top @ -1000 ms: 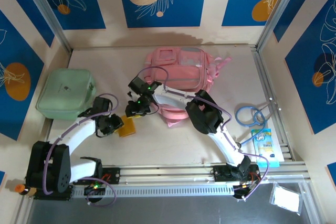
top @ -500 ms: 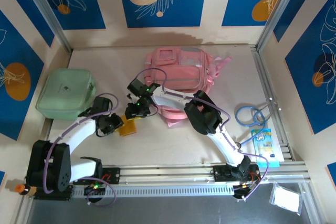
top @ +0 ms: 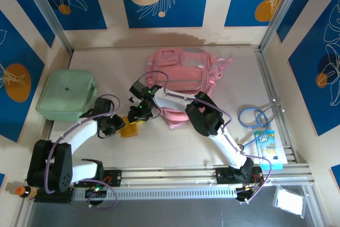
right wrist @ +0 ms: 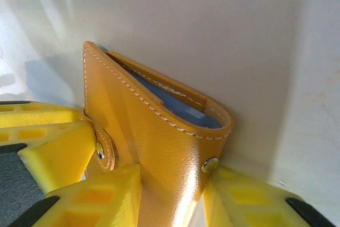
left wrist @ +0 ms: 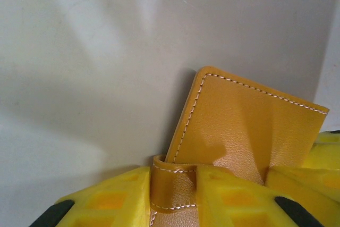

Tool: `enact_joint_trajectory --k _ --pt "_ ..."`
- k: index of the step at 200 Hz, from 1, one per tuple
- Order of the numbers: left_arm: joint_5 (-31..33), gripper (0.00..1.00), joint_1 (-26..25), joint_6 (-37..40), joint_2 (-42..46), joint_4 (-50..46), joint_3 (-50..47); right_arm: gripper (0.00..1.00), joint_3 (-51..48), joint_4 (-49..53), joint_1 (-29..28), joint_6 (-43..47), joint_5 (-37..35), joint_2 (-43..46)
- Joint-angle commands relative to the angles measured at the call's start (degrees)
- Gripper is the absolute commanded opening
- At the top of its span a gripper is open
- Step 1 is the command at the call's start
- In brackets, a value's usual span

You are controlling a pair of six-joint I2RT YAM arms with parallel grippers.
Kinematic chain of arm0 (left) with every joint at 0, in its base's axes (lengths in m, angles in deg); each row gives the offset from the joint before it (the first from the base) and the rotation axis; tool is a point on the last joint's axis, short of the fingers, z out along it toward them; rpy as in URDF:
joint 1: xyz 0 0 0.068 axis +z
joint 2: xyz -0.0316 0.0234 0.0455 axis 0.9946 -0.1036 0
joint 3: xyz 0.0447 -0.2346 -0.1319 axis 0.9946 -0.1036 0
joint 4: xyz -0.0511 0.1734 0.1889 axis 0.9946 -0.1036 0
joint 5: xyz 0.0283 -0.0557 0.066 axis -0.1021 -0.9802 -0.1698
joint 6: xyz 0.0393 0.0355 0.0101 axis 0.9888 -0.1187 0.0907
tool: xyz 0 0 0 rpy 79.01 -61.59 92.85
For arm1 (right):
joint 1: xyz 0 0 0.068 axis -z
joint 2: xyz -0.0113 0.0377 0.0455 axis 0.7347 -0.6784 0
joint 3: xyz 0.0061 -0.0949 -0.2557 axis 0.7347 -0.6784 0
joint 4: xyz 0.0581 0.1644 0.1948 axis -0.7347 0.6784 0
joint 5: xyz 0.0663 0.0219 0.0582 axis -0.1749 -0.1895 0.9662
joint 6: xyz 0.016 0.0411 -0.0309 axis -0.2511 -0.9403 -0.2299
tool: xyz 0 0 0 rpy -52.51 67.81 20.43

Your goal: Pack the student bag

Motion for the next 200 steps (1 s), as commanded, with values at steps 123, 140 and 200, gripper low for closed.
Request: enact_joint_trajectory --k 123,140,200 --pt "-0.3 0.56 0.1 11.9 11.3 -11.9 12.9 0.0 -22.7 -16.2 8.9 7.2 0.7 27.8" --pt "-0.6 0.61 -1.6 14.4 10.0 -10.7 16.7 0.0 -27.3 -17.6 12.3 6.6 -1.6 34.2" --pt "9.2 0.82 -18.4 23.2 -5.1 -1.5 34.2 0.0 -39.2 -17.1 25.5 3.1 -13.5 54.1"
